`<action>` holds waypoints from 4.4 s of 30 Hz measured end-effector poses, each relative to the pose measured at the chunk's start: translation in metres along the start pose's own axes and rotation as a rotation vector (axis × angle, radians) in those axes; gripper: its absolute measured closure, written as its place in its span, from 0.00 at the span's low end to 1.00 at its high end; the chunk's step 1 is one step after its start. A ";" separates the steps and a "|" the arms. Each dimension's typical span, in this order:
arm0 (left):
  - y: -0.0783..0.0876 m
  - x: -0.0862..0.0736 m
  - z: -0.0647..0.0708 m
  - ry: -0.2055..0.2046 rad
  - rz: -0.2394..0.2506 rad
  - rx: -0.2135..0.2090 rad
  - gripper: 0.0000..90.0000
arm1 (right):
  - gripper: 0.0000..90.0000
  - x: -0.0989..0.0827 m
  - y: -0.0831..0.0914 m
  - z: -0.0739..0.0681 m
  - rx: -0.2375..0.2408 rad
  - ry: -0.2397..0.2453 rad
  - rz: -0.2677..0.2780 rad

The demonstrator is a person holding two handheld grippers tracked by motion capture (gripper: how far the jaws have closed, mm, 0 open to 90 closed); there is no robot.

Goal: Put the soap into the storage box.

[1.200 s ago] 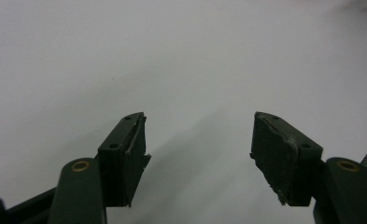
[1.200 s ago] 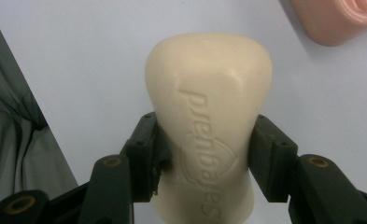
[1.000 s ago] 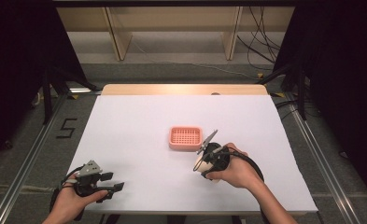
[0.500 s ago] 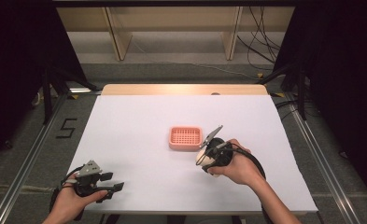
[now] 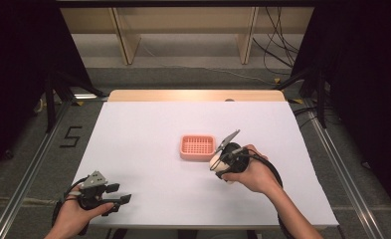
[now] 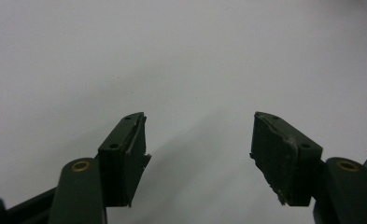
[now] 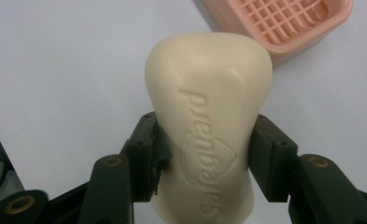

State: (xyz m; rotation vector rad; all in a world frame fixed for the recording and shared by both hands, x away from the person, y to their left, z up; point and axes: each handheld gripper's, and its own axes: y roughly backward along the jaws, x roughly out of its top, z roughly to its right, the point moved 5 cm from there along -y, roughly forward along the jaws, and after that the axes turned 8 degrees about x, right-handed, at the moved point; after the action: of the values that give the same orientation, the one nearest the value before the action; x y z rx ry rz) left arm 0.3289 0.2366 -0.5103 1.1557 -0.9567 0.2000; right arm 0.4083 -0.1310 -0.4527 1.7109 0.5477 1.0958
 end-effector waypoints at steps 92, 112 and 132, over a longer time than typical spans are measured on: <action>0.002 -0.003 0.000 0.004 0.001 -0.002 0.39 | 0.56 0.043 0.003 0.032 -0.047 0.024 0.045; 0.002 -0.003 0.000 0.003 0.001 -0.002 0.39 | 0.56 0.052 0.002 0.034 -0.046 0.038 0.049; 0.002 -0.003 0.000 0.005 -0.001 -0.006 0.39 | 0.56 0.061 -0.001 0.035 -0.042 0.052 0.049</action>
State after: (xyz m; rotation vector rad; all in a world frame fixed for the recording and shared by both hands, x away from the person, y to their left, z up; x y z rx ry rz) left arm 0.3258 0.2386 -0.5108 1.1495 -0.9518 0.1991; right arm 0.4689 -0.1011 -0.4317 1.6710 0.5146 1.1819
